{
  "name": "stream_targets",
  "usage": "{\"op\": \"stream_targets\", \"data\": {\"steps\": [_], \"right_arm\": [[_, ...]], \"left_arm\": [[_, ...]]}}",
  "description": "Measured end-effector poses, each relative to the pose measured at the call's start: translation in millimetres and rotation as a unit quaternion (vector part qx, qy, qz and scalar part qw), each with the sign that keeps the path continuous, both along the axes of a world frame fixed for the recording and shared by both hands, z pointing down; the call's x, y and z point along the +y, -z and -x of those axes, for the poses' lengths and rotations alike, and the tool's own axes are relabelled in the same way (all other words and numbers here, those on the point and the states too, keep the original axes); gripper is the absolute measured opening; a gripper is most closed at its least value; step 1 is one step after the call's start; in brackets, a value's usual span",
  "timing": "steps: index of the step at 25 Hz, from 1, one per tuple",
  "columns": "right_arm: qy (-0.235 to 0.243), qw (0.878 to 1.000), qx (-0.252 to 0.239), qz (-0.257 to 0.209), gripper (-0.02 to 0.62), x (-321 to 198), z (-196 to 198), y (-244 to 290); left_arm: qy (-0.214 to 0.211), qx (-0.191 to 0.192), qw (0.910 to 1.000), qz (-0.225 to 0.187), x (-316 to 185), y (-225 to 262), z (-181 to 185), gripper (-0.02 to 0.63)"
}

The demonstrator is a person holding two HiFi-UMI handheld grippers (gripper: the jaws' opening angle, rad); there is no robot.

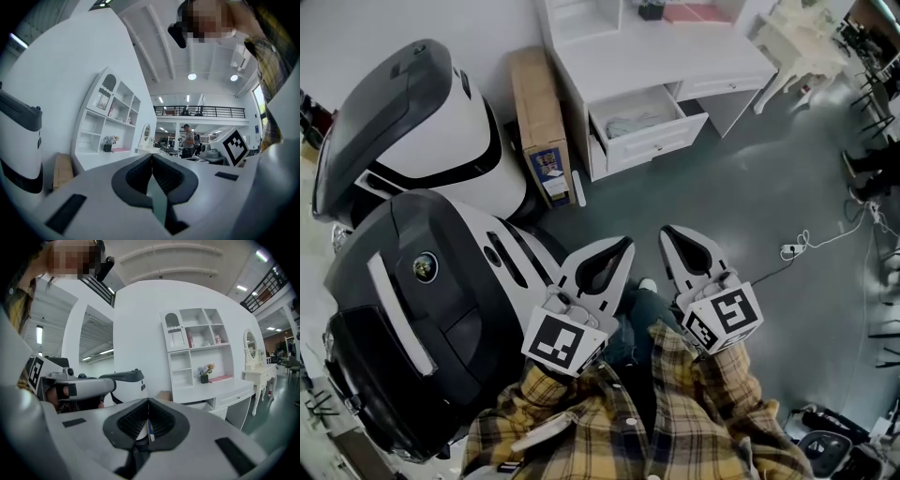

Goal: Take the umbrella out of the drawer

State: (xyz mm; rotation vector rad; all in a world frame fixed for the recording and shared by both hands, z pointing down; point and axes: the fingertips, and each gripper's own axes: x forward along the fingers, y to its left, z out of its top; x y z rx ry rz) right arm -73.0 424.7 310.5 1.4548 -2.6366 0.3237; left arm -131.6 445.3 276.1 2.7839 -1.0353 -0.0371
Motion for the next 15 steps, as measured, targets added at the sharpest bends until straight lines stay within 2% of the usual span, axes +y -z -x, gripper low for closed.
{"op": "stream_targets", "data": {"steps": [7,15], "right_arm": [[0.019,1.000,-0.005,0.008,0.018,-24,4,-8],[0.063,0.998,-0.017,0.017,0.018,-82,-2,-21]], "left_arm": [[0.028,-0.003,0.9995,0.012,-18,-8,7,0.020],[0.062,-0.013,0.9977,0.023,-71,-21,-6,0.020]]}}
